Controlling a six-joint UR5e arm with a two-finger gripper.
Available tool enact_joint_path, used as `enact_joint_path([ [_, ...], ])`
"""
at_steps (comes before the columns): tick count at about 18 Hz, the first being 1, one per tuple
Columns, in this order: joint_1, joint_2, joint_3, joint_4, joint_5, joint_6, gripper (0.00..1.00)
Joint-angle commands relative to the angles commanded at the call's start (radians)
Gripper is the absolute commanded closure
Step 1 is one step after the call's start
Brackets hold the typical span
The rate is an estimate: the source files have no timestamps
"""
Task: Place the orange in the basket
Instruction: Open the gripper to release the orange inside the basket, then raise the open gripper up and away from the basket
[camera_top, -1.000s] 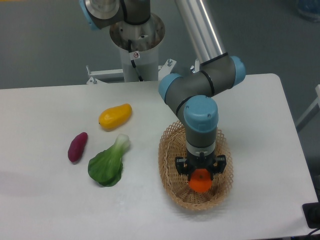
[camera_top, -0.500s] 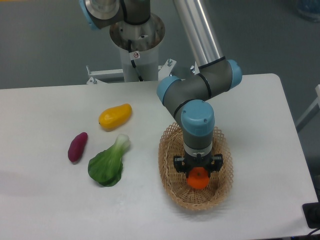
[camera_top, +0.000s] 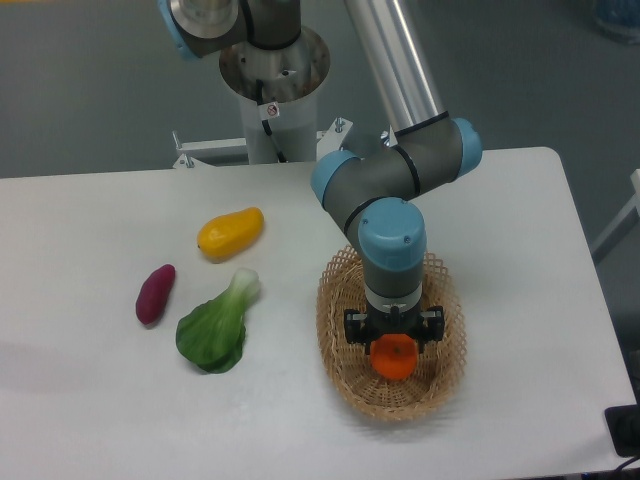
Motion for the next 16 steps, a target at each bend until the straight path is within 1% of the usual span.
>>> enact_joint_path([
  [2,0.000,0.012,0.011,-0.002,0.000,0.002,0.00],
  [3,0.000,0.031,0.012,-0.005,-0.003,0.002,0.00],
  [7,0.002,0.072,0.021,-0.006,-0.002,0.002,0.00],
  [9,0.003,0.083,0.041,-0.006,-0.002,0.002,0.00],
  [11,0.014,0.119,0.072,-0.015,-0.011,0.003,0.00],
  [13,0.029,0.149,0.072,-0.018,-0.011,0.009,0.00],
  [16,0.044,0.181,0.072,-0.018,-0.014,0.063,0.00],
])
